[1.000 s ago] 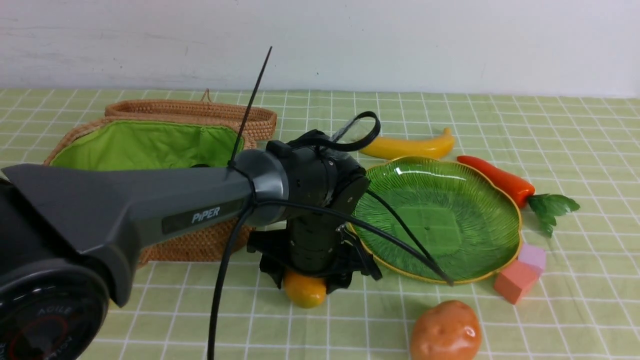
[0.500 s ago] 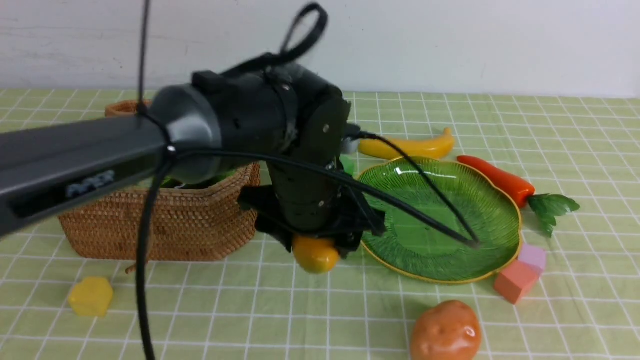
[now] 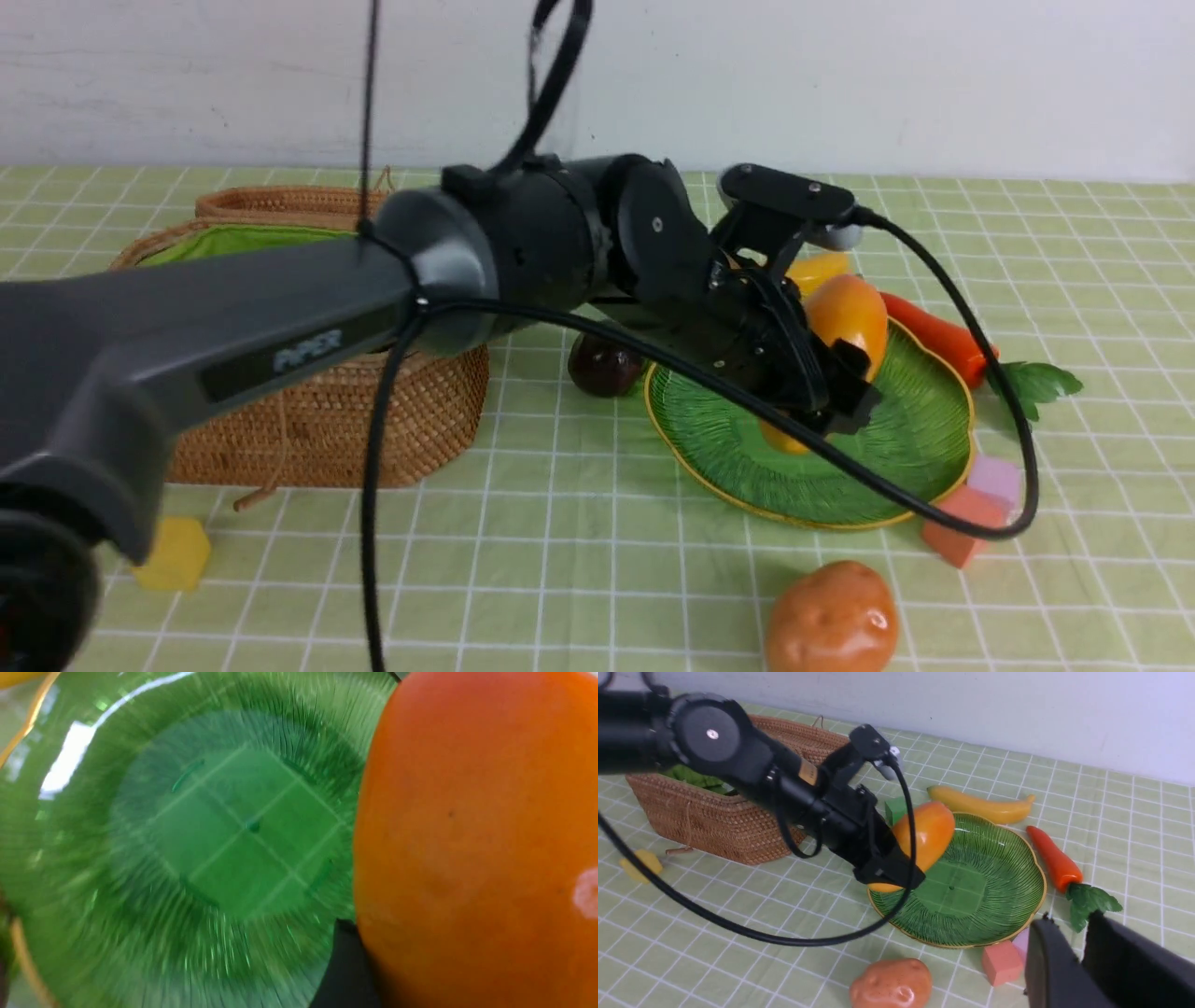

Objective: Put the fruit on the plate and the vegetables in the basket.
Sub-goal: Grab the mango with your left arm and place it on the right plate, then grab a mangosteen with your left arm and put it on the plate on the right

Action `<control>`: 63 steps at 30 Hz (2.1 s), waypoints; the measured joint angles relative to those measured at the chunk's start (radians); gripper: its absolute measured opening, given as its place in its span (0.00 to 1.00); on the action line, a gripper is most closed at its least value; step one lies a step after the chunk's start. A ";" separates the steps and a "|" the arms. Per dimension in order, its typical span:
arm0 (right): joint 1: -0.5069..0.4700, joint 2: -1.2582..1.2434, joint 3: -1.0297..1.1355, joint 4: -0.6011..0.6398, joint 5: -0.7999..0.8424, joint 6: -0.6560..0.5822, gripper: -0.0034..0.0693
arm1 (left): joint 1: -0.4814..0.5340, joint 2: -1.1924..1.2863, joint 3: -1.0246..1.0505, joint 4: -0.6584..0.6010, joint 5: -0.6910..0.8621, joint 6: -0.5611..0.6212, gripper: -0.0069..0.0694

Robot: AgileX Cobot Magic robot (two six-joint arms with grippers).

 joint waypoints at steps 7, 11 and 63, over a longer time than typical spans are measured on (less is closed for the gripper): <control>0.000 0.000 0.000 0.000 0.001 0.000 0.23 | 0.000 0.166 -0.148 0.007 -0.001 0.030 0.81; 0.000 0.000 0.000 0.000 0.015 0.000 0.23 | 0.000 0.181 -0.162 0.022 -0.001 0.032 0.95; 0.000 0.000 0.000 0.004 0.051 0.000 0.26 | 0.175 0.190 -0.433 0.476 0.330 0.278 0.80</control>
